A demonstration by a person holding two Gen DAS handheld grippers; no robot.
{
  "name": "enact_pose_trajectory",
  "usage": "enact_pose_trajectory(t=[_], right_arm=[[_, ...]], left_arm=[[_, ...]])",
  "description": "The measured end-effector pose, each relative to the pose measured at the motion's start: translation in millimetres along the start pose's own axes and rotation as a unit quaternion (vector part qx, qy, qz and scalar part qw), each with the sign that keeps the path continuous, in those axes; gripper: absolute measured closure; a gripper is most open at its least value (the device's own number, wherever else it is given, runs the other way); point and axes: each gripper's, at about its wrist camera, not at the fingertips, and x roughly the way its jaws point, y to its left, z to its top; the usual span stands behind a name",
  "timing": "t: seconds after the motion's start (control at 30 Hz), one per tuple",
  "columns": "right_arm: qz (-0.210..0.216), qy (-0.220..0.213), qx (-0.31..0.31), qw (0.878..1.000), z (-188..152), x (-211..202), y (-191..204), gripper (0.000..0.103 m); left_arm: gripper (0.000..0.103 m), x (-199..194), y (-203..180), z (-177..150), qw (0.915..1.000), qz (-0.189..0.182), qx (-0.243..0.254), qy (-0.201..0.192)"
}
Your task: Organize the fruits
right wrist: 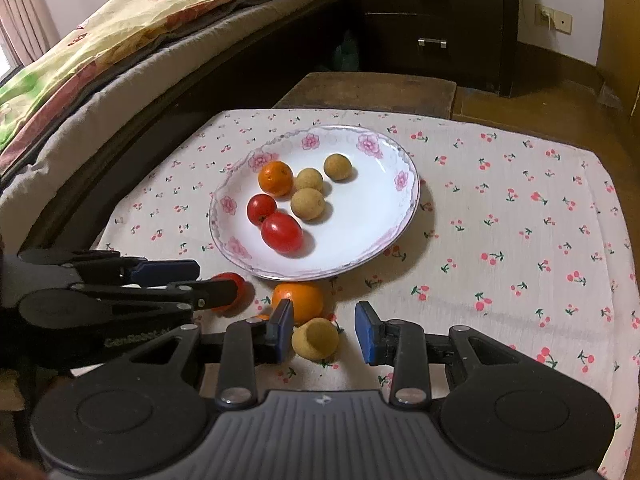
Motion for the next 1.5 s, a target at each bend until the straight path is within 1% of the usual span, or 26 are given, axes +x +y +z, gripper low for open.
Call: enact_pose_trajectory(t=[0.2, 0.4, 0.53, 0.63, 0.93, 1.13, 1.27, 1.33, 1.37, 1.5], right_arm=[[0.002, 0.01, 0.005, 1.0, -2.2, 8.0, -2.8, 0.068], [0.0, 0.017, 0.014, 1.0, -2.4, 14.1, -8.5, 0.067], [-0.002, 0.018, 0.021, 1.0, -1.9, 16.4, -11.1, 0.064], [0.0, 0.02, 0.023, 1.0, -1.4, 17.6, -11.7, 0.064], [0.014, 0.032, 0.013, 0.999, -4.4, 27.1, -3.0, 0.063], [0.017, 0.031, 0.01, 0.999, -5.5, 30.5, -0.8, 0.063], [0.023, 0.037, 0.016, 0.999, -7.5, 32.8, 0.1, 0.066], [0.015, 0.033, 0.006, 0.999, -10.8, 33.0, 3.7, 0.068], [0.01, 0.032, 0.001, 0.999, -11.6, 32.6, 5.5, 0.071], [0.008, 0.032, -0.004, 0.999, -12.8, 31.3, 6.1, 0.072]], left_arm=[[0.055, 11.7, -2.6, -1.8, 0.9999, -0.002, 0.007, 0.009], [0.055, 17.5, -1.0, -1.5, 0.9999, 0.0, 0.004, 0.011], [0.058, 18.0, 0.1, 0.1, 0.9999, -0.001, 0.0, 0.011], [0.066, 17.0, -1.6, -0.8, 0.9999, -0.003, 0.004, 0.012], [0.067, 12.9, -2.3, -3.0, 0.9999, -0.006, 0.006, 0.011], [0.066, 14.3, -1.0, -3.4, 0.9998, -0.007, 0.001, 0.017], [0.066, 14.2, -1.4, -3.5, 0.9998, -0.007, 0.0, 0.018], [0.065, 14.6, -1.2, -3.6, 0.9998, -0.007, -0.002, 0.018], [0.065, 14.9, -0.7, -3.7, 0.9998, -0.007, -0.002, 0.017], [0.065, 15.1, -0.9, -3.9, 0.9999, -0.006, 0.001, 0.016]])
